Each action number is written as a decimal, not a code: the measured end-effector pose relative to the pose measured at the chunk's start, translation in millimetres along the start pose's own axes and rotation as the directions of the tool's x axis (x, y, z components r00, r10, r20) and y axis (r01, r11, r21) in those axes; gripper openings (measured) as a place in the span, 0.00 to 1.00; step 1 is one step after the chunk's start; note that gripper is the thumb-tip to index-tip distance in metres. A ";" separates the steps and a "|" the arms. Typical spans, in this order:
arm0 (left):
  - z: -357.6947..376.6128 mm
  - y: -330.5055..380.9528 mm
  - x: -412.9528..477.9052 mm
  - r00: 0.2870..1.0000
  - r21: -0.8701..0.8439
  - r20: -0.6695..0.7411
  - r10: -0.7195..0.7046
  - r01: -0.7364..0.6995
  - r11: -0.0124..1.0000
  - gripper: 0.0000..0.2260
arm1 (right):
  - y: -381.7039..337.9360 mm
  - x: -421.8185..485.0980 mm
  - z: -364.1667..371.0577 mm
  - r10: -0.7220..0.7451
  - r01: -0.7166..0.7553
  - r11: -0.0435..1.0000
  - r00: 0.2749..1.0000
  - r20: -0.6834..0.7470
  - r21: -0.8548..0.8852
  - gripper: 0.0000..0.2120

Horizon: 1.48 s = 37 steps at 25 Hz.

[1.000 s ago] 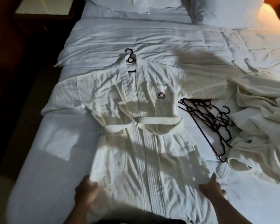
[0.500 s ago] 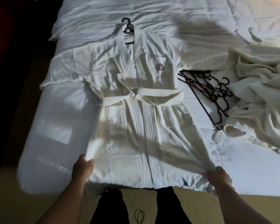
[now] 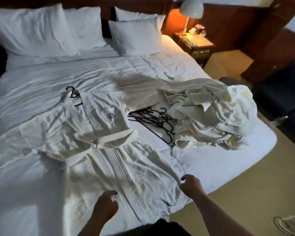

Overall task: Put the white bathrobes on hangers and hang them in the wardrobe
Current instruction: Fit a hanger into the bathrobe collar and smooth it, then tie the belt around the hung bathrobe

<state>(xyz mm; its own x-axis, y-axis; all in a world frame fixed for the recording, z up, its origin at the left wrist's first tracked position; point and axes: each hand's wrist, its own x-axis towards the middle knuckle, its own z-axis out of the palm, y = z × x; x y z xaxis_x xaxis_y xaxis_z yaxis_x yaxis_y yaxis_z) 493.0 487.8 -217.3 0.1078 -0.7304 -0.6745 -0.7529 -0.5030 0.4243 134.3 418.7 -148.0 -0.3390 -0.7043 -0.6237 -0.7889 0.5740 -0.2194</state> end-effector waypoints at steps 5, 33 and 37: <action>-51.0 165.9 23.0 0.951 -0.015 -0.066 0.301 -0.302 0.953 0.14 | 24.0 36.4 -96.7 0.035 0.036 0.941 0.979 -0.201 0.336 0.19; 119.5 632.1 176.1 0.658 0.595 0.170 0.734 -0.662 0.457 0.32 | 164.1 353.6 -299.0 -0.433 0.250 0.810 0.865 -0.254 -0.531 0.46; 113.8 617.7 176.8 0.676 0.591 0.175 0.716 -0.654 0.472 0.34 | 142.5 350.8 -329.6 -0.459 0.299 0.847 0.829 -0.320 -0.439 0.24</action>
<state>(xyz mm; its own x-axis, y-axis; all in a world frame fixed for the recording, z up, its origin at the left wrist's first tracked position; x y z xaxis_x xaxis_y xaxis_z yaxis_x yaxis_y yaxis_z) -26.9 100.5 -143.2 -0.5802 -0.7726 -0.2578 -0.8098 0.5132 0.2845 -266.0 115.7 -150.8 -0.0828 -0.9809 -0.1757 -0.9949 0.0917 -0.0429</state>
